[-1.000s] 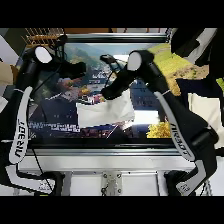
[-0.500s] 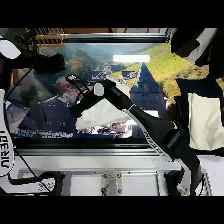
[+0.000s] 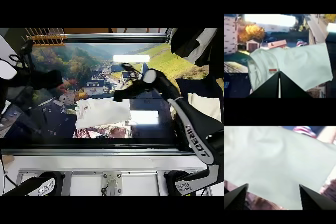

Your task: Fold the clothes and pants, and hang the long-sleeved shirts on hangers.

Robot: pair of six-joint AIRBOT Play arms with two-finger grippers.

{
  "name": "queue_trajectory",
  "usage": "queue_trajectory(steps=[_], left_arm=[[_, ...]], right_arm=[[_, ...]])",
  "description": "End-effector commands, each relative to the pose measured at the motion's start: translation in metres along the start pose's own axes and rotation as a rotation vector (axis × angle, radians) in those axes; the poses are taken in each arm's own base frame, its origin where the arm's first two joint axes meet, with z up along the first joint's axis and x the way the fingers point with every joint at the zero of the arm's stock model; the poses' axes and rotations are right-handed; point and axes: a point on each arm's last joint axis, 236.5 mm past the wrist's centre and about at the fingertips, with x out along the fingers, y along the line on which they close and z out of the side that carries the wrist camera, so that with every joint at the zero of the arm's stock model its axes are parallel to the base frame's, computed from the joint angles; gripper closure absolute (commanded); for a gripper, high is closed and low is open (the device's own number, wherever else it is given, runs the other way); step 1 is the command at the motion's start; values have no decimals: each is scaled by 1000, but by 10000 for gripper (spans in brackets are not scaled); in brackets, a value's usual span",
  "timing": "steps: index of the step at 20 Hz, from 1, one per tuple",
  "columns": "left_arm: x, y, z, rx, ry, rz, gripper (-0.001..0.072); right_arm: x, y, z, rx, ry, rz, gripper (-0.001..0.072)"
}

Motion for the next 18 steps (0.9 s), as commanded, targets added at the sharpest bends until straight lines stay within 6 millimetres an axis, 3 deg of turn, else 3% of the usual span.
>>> queue_trajectory(steps=[1,3,6,9,14,15,16,17,18], left_arm=[[17,-12,-40,28,21,-20,701],[24,-24,-56,54,40,-36,700],[35,-38,-77,90,82,-55,700],[41,-50,-88,120,100,-70,700],[42,-55,-83,122,74,-79,701],[42,-56,-83,122,75,-80,701],[42,-56,-84,122,77,-80,700],[42,-56,-84,122,78,-80,700],[42,-55,-84,122,79,-80,700]], right_arm=[[-11,-95,-47,335,44,-13,5],[0,-113,-55,457,57,52,5],[29,-106,-56,510,78,175,6],[59,-74,-50,493,100,277,5],[98,0,-36,402,121,377,6],[102,11,-31,367,99,390,86],[105,20,-26,312,72,399,399],[105,26,-22,263,56,406,640],[103,29,-19,233,47,408,702]])
